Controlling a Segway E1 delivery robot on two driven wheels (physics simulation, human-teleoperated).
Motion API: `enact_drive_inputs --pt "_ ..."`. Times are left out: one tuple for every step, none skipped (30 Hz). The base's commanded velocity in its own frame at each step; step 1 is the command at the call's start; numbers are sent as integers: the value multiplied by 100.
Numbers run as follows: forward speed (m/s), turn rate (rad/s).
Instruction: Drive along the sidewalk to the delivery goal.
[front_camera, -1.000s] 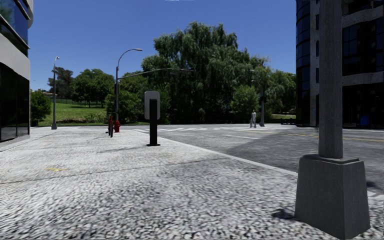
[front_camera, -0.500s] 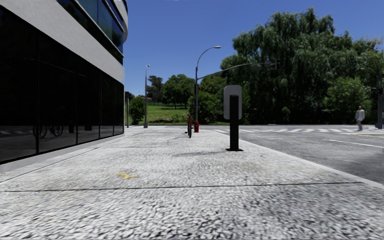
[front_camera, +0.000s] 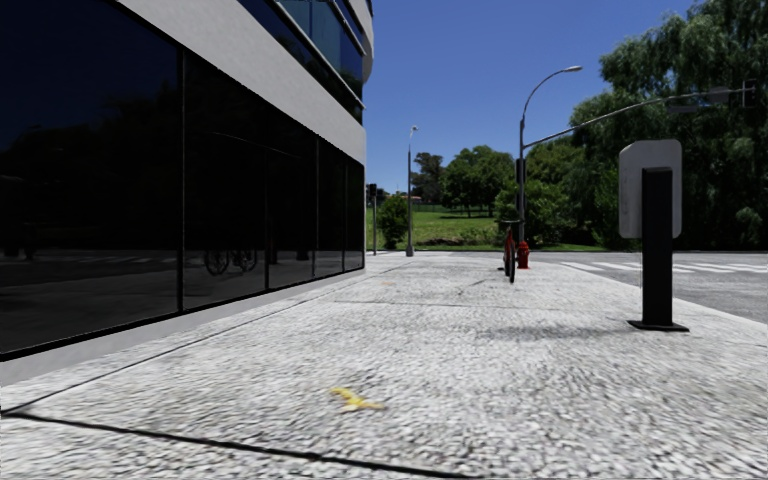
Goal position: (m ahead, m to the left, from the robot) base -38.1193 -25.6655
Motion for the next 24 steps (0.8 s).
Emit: enact_drive_inputs --pt "195 0" --pt "195 0" --pt "195 0" --pt "195 0" --pt "195 0" --pt "195 0" --pt "195 0" --pt "195 0" --pt "195 0" --pt "195 0" --pt "195 0" --pt "195 0" --pt "195 0" --pt "195 0" --pt "196 0" --pt "196 0" --pt "196 0" --pt "196 0" --pt "196 0" --pt "196 0" --pt "196 0" --pt "196 0" --pt "196 0" --pt "196 0"
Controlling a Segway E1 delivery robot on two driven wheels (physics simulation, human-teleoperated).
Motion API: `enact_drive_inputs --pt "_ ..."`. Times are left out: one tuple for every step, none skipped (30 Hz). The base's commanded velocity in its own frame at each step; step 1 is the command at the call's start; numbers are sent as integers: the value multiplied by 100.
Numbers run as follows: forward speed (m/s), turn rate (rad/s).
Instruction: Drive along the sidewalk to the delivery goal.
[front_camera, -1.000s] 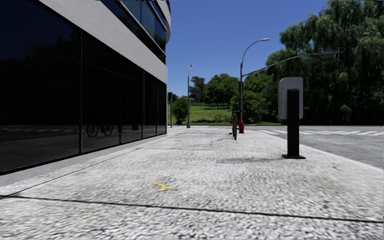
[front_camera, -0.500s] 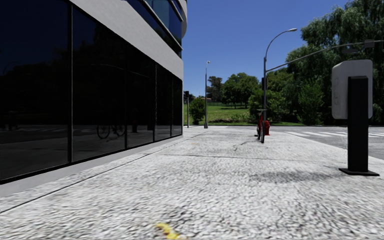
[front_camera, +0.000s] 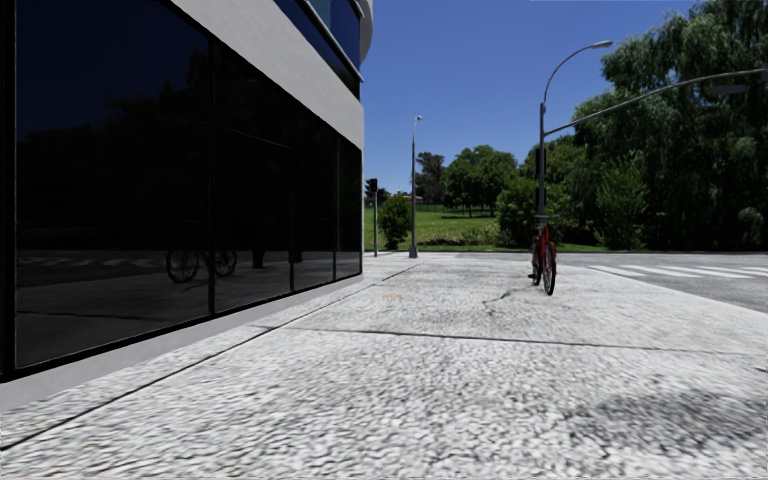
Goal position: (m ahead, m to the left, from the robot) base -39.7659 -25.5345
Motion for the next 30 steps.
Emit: enact_drive_inputs --pt "196 0" --pt "196 0" --pt "196 -3" --pt "196 -3" --pt "196 -11" --pt "196 -17" --pt "196 -19" --pt "196 -19" --pt "196 -20" --pt "196 -20" --pt "196 -22" --pt "196 -22" --pt "196 -24" --pt "196 -24" --pt "196 -25" --pt "196 -25" --pt "196 -25" --pt "196 -25" --pt "196 -25" --pt "196 -25" --pt "196 -25" --pt "196 -25" --pt "196 -25" --pt "196 -25" --pt "196 -25" --pt "196 -25" --pt "196 -25" --pt "196 -25" --pt "196 -25" --pt "196 -25"
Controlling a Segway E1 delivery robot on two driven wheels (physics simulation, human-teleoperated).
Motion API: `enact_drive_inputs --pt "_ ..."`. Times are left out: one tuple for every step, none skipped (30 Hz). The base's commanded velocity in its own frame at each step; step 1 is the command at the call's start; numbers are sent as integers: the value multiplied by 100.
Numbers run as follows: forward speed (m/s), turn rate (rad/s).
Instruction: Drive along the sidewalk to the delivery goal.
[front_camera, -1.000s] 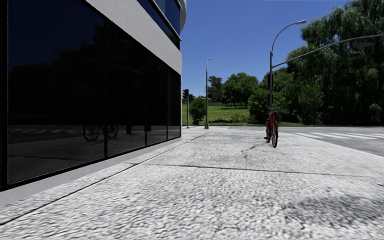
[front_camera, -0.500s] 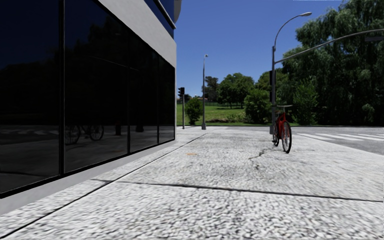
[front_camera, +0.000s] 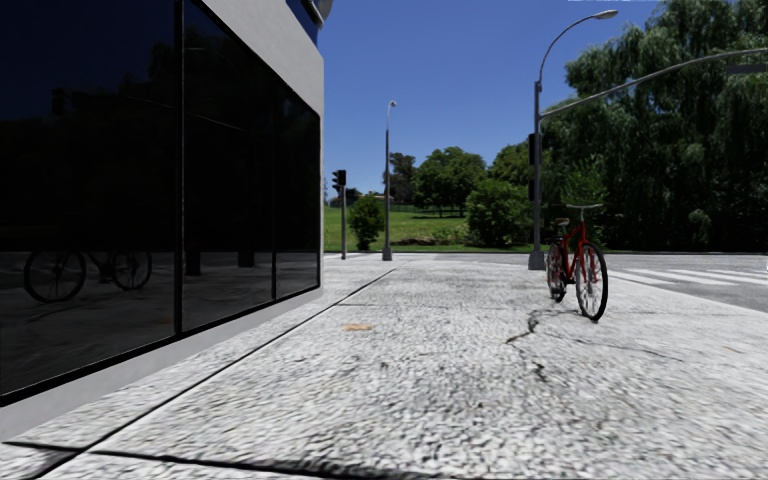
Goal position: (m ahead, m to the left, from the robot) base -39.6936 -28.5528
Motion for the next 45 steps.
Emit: enact_drive_inputs --pt "196 -25" --pt "196 -25" --pt "196 -25" --pt "196 -25" --pt "196 -25" --pt "196 -25" --pt "196 -25" --pt "196 -25" --pt "196 -25" --pt "196 -25" --pt "196 -25" --pt "196 -25" --pt "196 -25" --pt "196 -25" --pt "196 -25" --pt "196 -25" --pt "196 -25" --pt "196 -25" --pt "196 -25" --pt "196 -25" --pt "196 -25" --pt "196 -25" --pt "196 -25" --pt "196 -25" --pt "196 -25" --pt "196 -25" --pt "196 0" --pt "196 0" --pt "196 0" --pt "196 0" --pt "196 0" --pt "196 0" --pt "196 0" --pt "196 0" --pt "196 0" --pt "196 0" --pt "196 0" --pt "196 0" --pt "196 0" --pt "196 0" --pt "196 0" --pt "196 0" --pt "196 0" --pt "196 0" --pt "196 0"
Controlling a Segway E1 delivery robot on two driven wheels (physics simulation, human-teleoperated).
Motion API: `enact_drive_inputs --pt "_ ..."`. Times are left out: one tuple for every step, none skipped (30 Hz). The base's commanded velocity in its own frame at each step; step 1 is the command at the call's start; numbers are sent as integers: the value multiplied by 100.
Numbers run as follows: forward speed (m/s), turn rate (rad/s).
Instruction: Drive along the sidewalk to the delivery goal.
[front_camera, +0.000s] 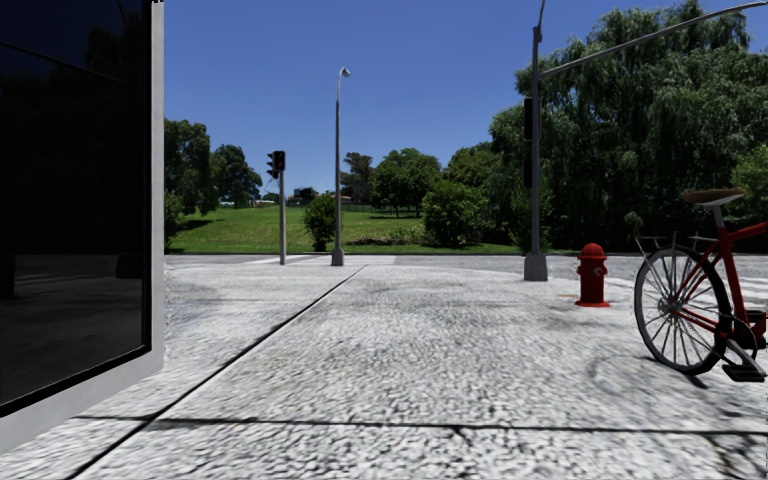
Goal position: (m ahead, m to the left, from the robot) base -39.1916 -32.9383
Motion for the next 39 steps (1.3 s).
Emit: enact_drive_inputs --pt "196 0" --pt "196 0" --pt "196 0" --pt "196 0" --pt "196 0" --pt "196 0" --pt "196 0" --pt "196 0" --pt "196 0" --pt "196 0" --pt "196 0" --pt "196 0" --pt "196 0" --pt "196 0" --pt "196 0" --pt "196 0" --pt "196 0" --pt "196 0" --pt "196 -4" --pt "196 -8" --pt "196 -9" --pt "196 -9" --pt "196 -11" --pt "196 -15" --pt "196 -18" --pt "196 -18" --pt "196 -22" --pt "196 -28" --pt "196 -28" --pt "196 -35" --pt "196 -37" --pt "196 -38" --pt "196 -38" --pt "196 -38" --pt "196 -38" --pt "196 -38" --pt "196 -38" --pt "196 -38" --pt "196 -38"
